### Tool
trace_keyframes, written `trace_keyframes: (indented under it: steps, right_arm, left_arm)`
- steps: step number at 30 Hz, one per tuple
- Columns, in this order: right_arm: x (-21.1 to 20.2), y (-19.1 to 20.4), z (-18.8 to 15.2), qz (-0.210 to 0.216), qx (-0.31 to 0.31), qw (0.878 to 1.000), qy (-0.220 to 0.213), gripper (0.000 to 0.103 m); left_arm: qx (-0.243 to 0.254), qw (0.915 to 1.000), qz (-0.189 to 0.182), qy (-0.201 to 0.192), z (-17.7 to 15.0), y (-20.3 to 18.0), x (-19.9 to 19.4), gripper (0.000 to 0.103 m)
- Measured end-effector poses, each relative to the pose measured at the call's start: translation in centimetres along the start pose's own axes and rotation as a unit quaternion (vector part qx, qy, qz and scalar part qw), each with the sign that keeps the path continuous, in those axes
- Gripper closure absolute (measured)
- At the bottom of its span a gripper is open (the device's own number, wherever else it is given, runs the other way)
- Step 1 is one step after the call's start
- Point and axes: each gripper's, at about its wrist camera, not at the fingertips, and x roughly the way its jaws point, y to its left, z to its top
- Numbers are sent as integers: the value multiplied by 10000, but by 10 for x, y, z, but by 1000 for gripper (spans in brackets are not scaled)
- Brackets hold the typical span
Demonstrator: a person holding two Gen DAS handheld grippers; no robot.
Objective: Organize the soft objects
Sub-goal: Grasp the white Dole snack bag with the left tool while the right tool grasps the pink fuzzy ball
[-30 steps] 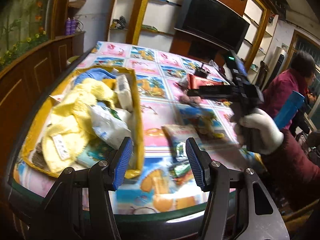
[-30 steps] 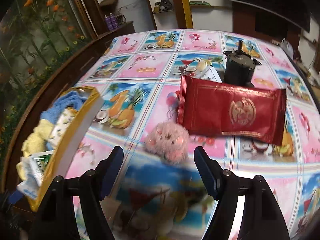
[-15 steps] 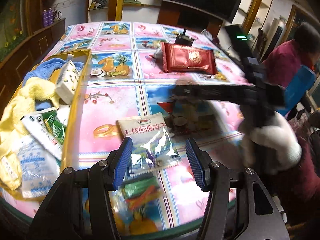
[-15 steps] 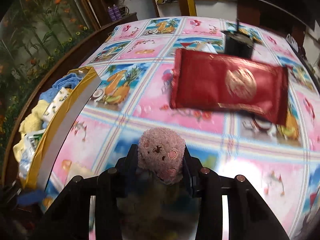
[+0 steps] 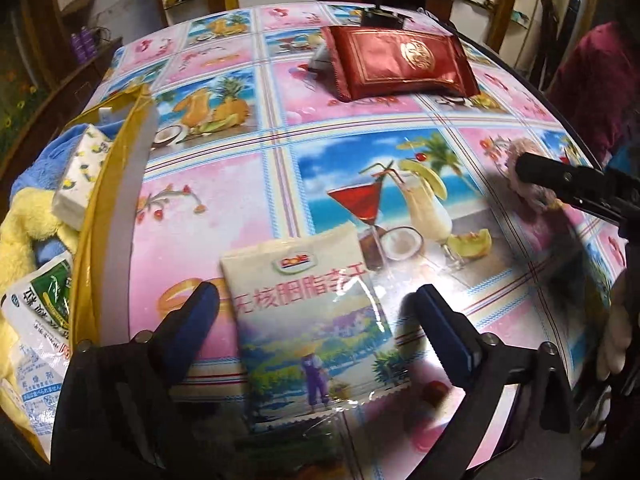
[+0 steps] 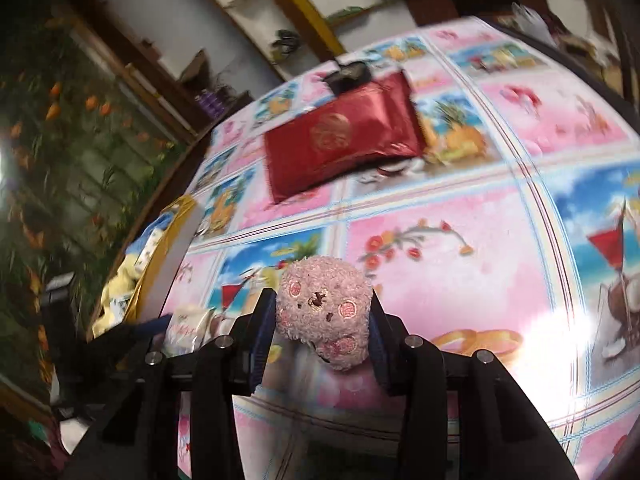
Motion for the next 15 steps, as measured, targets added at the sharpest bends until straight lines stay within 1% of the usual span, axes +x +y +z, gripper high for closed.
trace_keyframes:
  steps: [2,3,4,9,10,11,13,15]
  right_arm:
    - [2,-3,1,45,107,9999,81,60]
    - [3,-2,1,57,98,9999,77,60]
    - [4,-1,1,81,90,9999,91,60]
    - [2,-3,0,95,142,9998,63,60]
    - [2,-4,-1,93,163,9998,50,60]
    - [2,-5,0,87,185,9998,36,60]
    - [2,-5,0,80,216,9997,14,60]
    - [2,-6,0,64,266,9996,-20,60]
  left_arm:
    - [79,9999,-50,87,3,-1,1,4]
    - [85,9999,-71,56,4,0,-1,16]
    - [102,9999,-105,-33,6,0,-3,41]
    - [-12,9979,-640,-62,21,2,-1,44]
    - [-65,9965,-828,-88,23,4,0,44]
    - [-122,9947,-1017,-119,25,4,-1,44]
    - [-214,9879,-1511,-275,31,7,-5,44]
    - [-226,9812,-1866,-441,38,8,-13,44]
